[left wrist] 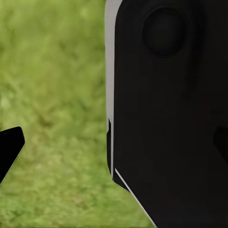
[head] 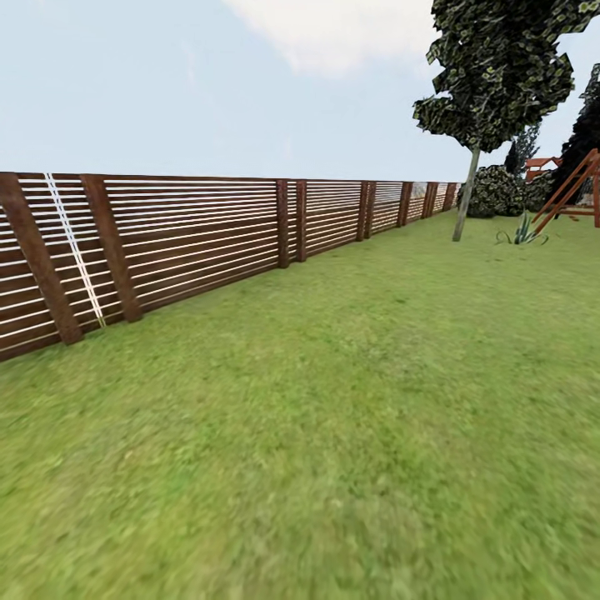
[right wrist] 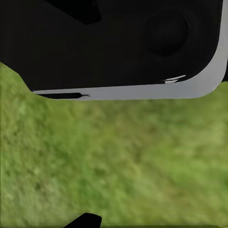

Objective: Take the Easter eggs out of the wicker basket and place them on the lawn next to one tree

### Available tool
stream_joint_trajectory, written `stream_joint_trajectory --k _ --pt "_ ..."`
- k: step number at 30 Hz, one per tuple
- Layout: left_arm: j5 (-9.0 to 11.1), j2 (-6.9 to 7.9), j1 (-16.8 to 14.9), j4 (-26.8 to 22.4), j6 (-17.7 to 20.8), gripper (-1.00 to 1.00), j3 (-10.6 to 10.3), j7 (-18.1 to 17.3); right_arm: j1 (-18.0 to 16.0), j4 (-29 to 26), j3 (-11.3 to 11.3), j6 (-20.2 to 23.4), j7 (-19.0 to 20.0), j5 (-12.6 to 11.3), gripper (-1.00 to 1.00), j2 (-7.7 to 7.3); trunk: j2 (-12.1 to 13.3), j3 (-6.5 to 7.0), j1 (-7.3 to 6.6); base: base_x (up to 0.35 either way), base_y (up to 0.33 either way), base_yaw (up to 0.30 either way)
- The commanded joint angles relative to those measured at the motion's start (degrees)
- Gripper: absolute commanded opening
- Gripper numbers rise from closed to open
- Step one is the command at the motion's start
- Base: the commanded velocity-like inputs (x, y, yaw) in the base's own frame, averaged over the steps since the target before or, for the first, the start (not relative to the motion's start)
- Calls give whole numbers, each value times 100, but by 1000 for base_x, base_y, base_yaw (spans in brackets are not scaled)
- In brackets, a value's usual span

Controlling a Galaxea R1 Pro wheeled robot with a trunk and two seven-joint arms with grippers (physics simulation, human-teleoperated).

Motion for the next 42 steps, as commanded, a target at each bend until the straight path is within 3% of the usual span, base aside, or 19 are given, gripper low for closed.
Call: stream_joint_trajectory --k 1,42 --pt "2 1 3 -12 6 100 3 -2 -6 6 7 3 -7 1 100 0 -2 -4 3 335 0 0" --pt "2 1 3 -12 6 100 3 -2 -6 15 7 4 -7 0 100 7 -2 -4 3 335 0 0"
